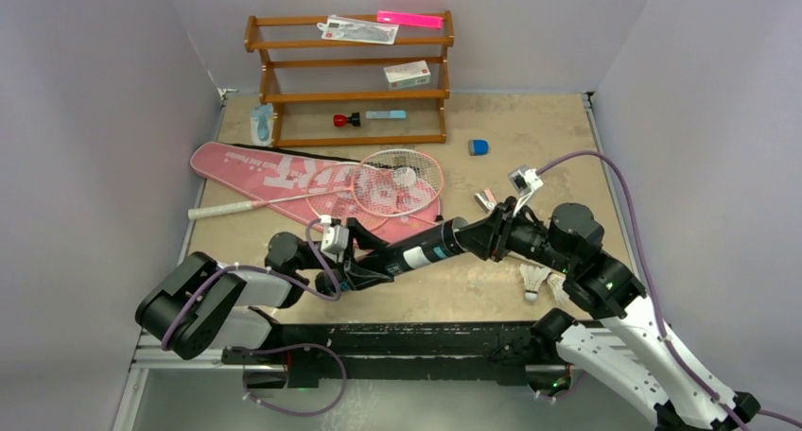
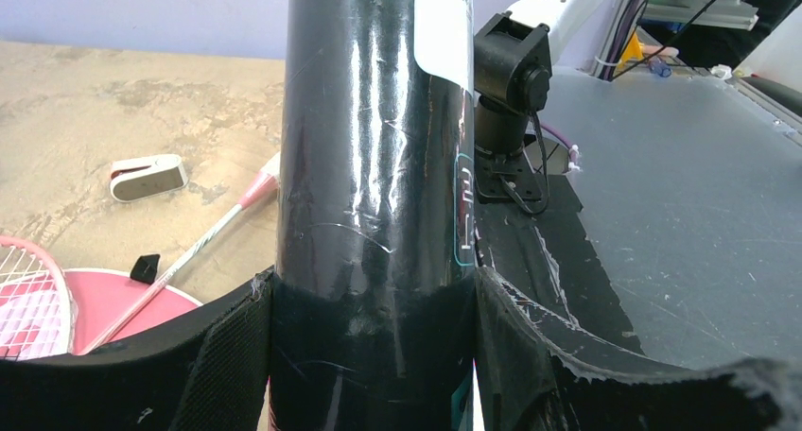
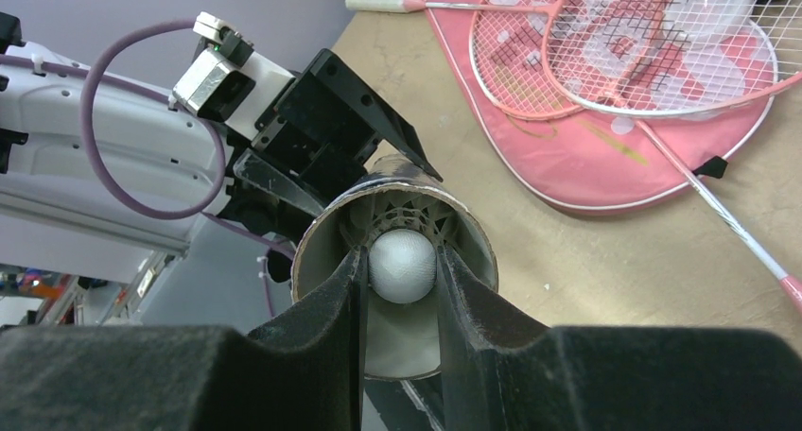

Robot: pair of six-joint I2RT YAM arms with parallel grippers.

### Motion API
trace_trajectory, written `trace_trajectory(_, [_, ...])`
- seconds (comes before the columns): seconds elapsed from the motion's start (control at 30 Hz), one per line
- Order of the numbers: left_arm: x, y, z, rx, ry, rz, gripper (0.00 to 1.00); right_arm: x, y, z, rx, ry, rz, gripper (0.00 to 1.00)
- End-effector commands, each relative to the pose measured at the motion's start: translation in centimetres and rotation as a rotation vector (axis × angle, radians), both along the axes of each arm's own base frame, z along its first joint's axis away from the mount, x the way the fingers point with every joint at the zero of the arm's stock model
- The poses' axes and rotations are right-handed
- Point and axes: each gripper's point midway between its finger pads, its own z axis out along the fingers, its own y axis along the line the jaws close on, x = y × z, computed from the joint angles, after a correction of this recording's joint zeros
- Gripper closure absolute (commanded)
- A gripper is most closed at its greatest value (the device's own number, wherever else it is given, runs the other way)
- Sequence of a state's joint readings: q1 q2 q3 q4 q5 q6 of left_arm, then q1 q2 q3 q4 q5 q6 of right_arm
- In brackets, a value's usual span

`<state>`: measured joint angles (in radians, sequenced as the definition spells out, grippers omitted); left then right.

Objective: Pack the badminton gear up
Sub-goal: Place the shuttlecock at the shuttle tube.

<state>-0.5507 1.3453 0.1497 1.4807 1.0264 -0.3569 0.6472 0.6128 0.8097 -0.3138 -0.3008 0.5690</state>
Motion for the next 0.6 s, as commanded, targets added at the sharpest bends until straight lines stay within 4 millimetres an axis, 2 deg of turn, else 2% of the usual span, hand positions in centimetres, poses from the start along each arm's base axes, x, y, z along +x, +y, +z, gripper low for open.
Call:
trace_trajectory(0.0, [-0.5,0.1,4.3,-0.132,-0.215,-0.017,0.54,0.1,0.3,-0.9,-0.015,0.008,0.019,1.00])
trace_trajectory(0.23, [-1.0,0.3,4.2,-0.127,-0.235,-0.034,0.54,-0.5,-0.7,-0.4,-0.029,0.003,-0.007,1.00])
trace_trajectory(0.3, [-1.1,0.3,4.1,-0.124,-0.236,-0.035,0.54,-0.5,-1.1,-0.1,-0.033,0.001,-0.029,0.87])
trace_trajectory(0.47, [-1.2,0.4,3.9,-0.116,-0.237,-0.034,0.54,-0.5,-2.6,1.8,-0.056,-0.043,-0.084,0.84])
trace_trajectory(0.57, [-1.4,0.5,3.7,-0.110,-0.237,-0.039,0.53,-0.6,-3.5,3.2,-0.063,-0.079,-0.115,0.71])
